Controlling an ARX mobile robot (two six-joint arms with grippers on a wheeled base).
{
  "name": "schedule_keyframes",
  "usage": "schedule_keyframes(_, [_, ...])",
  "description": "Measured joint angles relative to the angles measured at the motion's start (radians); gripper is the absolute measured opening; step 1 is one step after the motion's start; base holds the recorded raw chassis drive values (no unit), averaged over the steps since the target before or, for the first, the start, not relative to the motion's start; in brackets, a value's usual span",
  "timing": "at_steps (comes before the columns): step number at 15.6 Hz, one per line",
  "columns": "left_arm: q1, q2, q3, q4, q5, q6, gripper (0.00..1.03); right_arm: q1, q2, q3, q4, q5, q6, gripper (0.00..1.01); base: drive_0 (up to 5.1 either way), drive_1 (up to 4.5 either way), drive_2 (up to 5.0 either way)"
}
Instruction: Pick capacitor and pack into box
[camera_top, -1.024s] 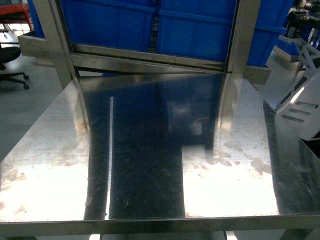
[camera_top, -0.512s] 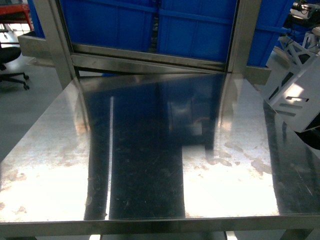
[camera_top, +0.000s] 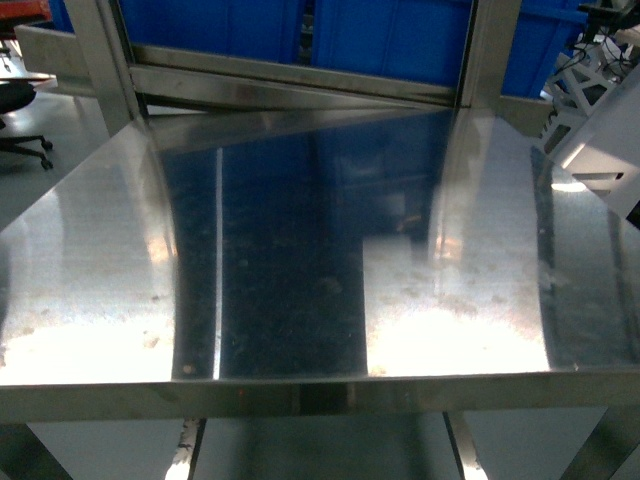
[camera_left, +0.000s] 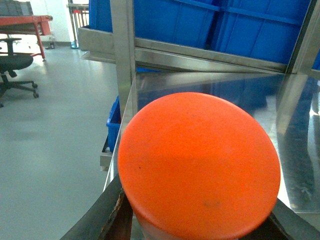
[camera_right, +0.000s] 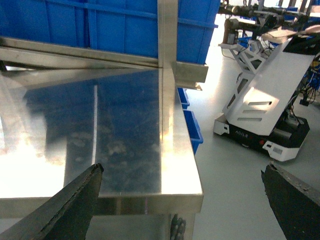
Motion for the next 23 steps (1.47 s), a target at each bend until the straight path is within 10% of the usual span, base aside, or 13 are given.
schedule_keyframes(23, [0.0,0.0,0.0,-0.003,0.0,0.006,0.44,0.0,0.0,0.0,-0.002,0.0,0.0,0.98,0.0,0.0,0.0])
